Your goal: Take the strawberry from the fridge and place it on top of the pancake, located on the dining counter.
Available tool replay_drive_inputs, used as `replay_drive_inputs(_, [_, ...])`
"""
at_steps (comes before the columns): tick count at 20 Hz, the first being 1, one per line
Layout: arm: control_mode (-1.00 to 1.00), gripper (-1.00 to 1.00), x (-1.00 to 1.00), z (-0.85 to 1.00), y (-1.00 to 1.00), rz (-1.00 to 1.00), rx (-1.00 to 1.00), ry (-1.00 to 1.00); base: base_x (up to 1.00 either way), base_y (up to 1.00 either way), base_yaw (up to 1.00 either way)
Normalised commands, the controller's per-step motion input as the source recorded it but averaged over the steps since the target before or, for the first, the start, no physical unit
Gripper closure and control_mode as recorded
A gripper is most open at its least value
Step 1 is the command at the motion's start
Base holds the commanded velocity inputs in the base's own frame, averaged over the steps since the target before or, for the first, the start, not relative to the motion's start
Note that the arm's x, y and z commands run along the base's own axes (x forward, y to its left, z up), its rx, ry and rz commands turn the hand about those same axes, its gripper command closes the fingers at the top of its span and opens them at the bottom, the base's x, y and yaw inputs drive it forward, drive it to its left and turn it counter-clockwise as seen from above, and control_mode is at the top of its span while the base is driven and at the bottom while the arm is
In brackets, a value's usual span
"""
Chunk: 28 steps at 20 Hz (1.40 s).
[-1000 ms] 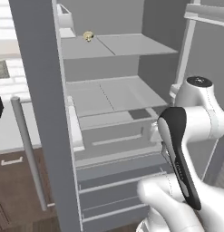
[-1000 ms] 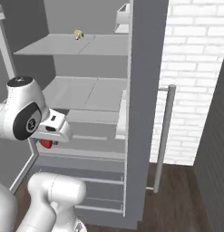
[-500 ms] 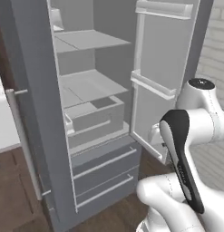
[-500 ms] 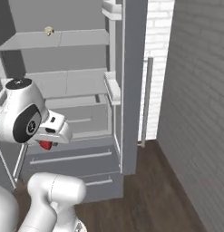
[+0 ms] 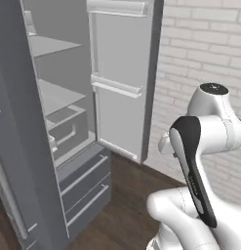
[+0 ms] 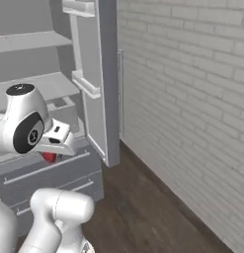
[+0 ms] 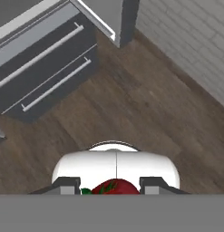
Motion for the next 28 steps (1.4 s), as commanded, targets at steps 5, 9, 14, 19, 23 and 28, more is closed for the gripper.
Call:
replay_drive_inputs(5, [1.00,1.00,0.00,0.00,0.00,0.00,0.00,0.00,-0.46,-0.14,-0.67])
replay_drive_inputs(9, [1.00,1.00,0.00,0.00,0.00,0.00,0.00,0.00,0.01,-0.43,-0.77])
replay_drive_inputs(14, [1.00,1.00,0.00,0.00,0.00,0.00,0.00,0.00,0.14,-0.47,-0.82])
replay_drive_inputs(19, [1.00,1.00,0.00,0.00,0.00,0.00,0.00,0.00,0.24,-0.27,-0.81])
replay_drive_inputs(23, [1.00,1.00,0.00,0.00,0.00,0.00,0.00,0.00,0.87,0.10,-0.68])
replay_drive_inputs(28, [1.00,1.00,0.00,0.00,0.00,0.00,0.00,0.00,1.00,0.00,-0.55])
